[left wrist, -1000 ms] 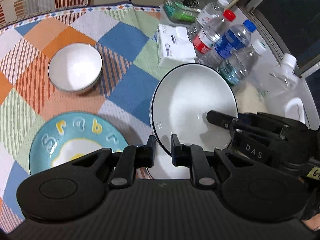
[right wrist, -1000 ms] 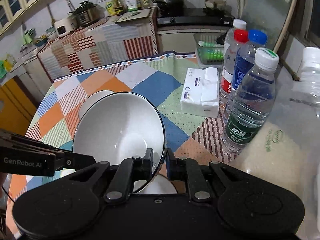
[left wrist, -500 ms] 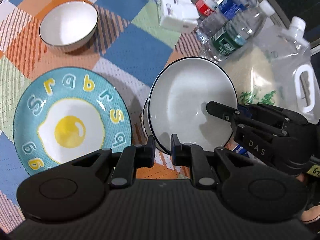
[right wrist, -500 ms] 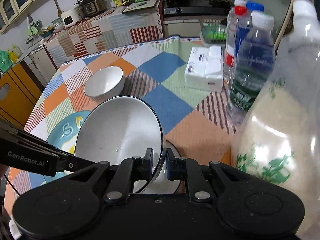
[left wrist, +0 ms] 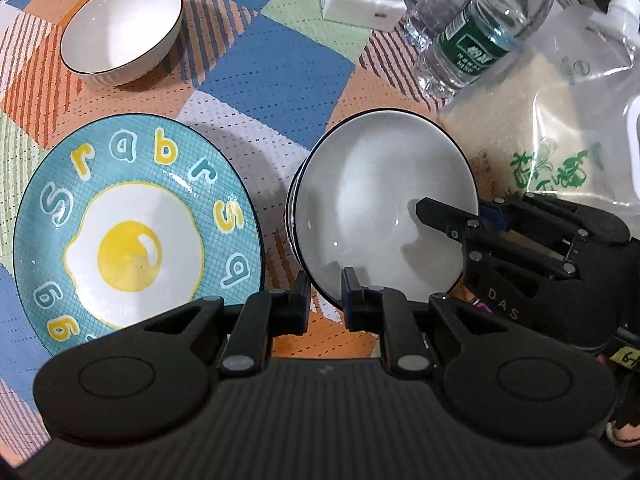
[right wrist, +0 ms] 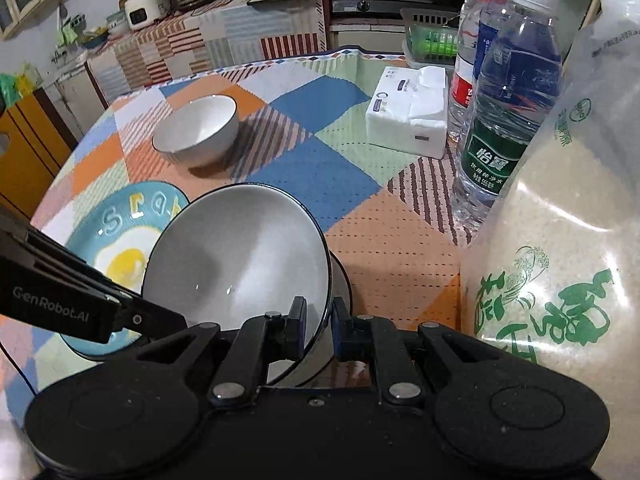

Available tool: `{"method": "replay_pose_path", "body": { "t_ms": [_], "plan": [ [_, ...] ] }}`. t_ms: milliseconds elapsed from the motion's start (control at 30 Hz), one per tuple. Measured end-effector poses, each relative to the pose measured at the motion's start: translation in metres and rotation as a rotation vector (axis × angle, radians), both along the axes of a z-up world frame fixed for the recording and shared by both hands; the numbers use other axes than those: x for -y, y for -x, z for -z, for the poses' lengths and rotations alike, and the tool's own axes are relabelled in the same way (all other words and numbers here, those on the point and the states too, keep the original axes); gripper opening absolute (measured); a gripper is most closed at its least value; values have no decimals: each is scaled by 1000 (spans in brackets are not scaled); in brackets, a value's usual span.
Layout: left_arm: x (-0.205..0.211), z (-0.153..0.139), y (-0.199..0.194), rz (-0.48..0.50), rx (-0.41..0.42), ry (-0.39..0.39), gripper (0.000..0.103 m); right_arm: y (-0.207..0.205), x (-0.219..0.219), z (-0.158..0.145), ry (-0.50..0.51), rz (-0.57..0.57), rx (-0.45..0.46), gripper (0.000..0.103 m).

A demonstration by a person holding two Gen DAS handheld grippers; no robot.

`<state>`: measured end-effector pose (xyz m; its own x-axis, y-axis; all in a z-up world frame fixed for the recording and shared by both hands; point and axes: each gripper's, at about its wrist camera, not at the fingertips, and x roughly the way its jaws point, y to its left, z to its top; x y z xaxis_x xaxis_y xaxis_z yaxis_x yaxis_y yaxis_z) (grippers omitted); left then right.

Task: Organize plates and bowls
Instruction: 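Lower the held bowl with both grippers into the bowl by the tissue box, then open both grippers and withdraw from the nested bowls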

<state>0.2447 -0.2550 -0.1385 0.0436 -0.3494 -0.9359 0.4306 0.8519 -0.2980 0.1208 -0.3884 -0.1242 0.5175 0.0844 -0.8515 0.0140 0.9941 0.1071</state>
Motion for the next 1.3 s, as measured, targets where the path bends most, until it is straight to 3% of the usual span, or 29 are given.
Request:
{"method": "replay_pose_path", "body": {
  "t_ms": [400,533,700,967,1200,1300],
  "plan": [
    [6,13,-2,-5,-8,-17,16,-3,-14,7,142,-76,15,17],
    [7,8,1,-1,10,-8,19,-6,-21,8,218,-83,12,25],
    [1,-7,9,21,40,6,19,-2,-14,1,172,-71,28,26],
    [-16,-37,20,48,112,20,20,7,-9,-40,42,-82,70,27],
    [-35,-64,26,39,195,22,20,8,-20,-76,-39,-114,90,37],
    [-48,-75,22,12,166,39,20,4,-25,-89,-83,-127,94,43]
  ]
}}
